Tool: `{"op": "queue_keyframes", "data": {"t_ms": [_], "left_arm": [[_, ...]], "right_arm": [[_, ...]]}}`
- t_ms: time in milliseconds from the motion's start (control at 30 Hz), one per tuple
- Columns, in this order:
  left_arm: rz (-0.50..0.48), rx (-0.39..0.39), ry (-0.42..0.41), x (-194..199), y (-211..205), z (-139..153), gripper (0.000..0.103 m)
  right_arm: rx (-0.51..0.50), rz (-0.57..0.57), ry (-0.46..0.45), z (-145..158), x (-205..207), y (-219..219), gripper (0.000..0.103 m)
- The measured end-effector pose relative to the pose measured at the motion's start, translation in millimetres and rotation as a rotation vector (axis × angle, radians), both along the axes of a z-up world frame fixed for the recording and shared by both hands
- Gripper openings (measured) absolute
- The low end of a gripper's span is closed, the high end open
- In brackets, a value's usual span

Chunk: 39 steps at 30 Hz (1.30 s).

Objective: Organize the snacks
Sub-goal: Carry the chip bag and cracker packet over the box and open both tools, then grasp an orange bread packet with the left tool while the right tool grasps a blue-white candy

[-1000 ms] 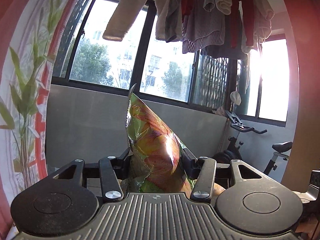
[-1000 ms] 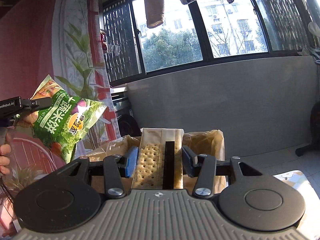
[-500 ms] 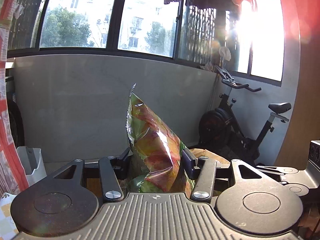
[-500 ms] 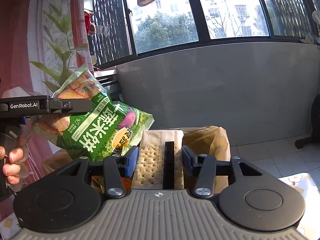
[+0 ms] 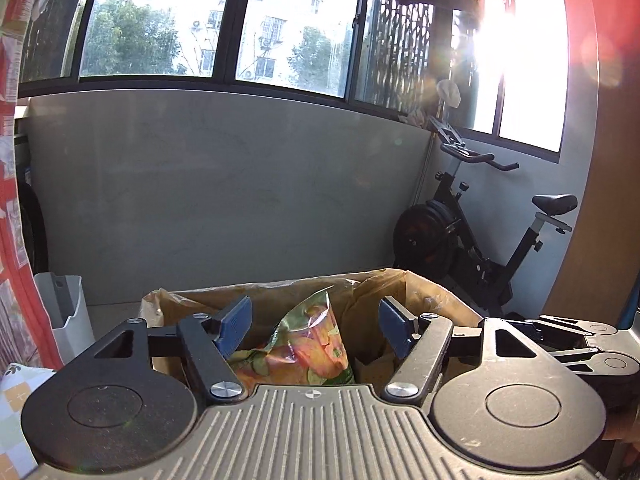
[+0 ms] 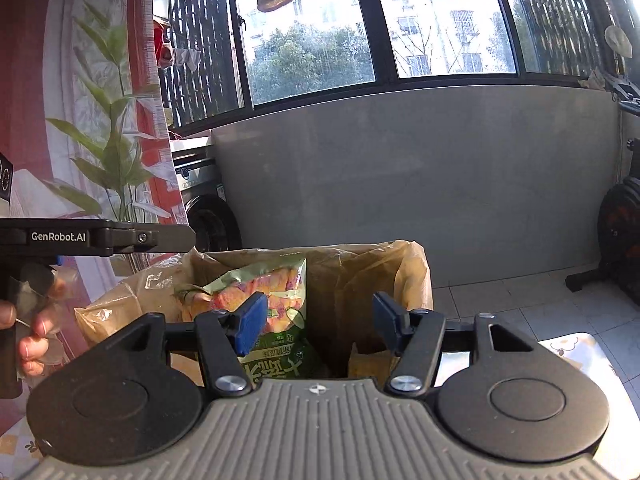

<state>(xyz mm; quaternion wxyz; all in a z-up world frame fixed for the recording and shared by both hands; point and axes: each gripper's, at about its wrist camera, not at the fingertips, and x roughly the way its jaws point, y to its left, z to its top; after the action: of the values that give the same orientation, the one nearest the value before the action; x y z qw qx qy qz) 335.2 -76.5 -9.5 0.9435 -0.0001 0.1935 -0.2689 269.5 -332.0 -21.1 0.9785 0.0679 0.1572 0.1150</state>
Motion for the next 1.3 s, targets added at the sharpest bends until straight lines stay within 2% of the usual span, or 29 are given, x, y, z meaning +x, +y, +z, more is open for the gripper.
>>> {"op": "queue_keyframes", "data": {"t_ms": [233, 400, 467, 600, 700, 867, 1067, 1200, 1267, 1300], "left_arm": [[0.084, -0.018, 0.021, -39.2, 40.5, -7.0, 0.072], [0.183, -0.055, 0.059, -64.2, 61.1, -21.6, 0.072], [0.224, -0.073, 0.078, -72.4, 69.9, -31.1, 0.072], [0.274, -0.025, 0.114, -76.9, 67.8, -54.3, 0.072], [0.300, -0.018, 0.175, -79.2, 69.1, -72.1, 0.072], [0.297, 0.005, 0.235, -79.1, 59.2, -90.0, 0.072], [0.301, 0.028, 0.272, -76.5, 49.8, -99.0, 0.072], [0.293, 0.045, 0.299, -75.9, 41.5, -103.7, 0.072], [0.284, 0.053, 0.314, -75.0, 36.6, -106.8, 0.072], [0.278, 0.054, 0.320, -74.2, 34.4, -108.9, 0.072]], "right_arm": [[0.002, 0.001, -0.026, -9.2, -39.9, 7.4, 0.062], [-0.040, 0.039, -0.048, -23.3, -67.5, 6.6, 0.062], [-0.056, 0.038, -0.028, -34.2, -74.0, 6.0, 0.062], [-0.042, 0.019, 0.031, -57.8, -75.7, -0.5, 0.062], [-0.038, 0.003, 0.088, -79.8, -71.2, -4.8, 0.062], [-0.109, -0.004, 0.177, -116.7, -56.1, -1.3, 0.062], [-0.092, 0.070, 0.293, -153.0, -34.0, 6.9, 0.062], [-0.068, 0.111, 0.317, -167.4, -38.9, 8.1, 0.062], [-0.043, 0.118, 0.317, -169.1, -42.8, 4.1, 0.060], [-0.021, 0.124, 0.321, -169.0, -44.4, 0.9, 0.055]]}}
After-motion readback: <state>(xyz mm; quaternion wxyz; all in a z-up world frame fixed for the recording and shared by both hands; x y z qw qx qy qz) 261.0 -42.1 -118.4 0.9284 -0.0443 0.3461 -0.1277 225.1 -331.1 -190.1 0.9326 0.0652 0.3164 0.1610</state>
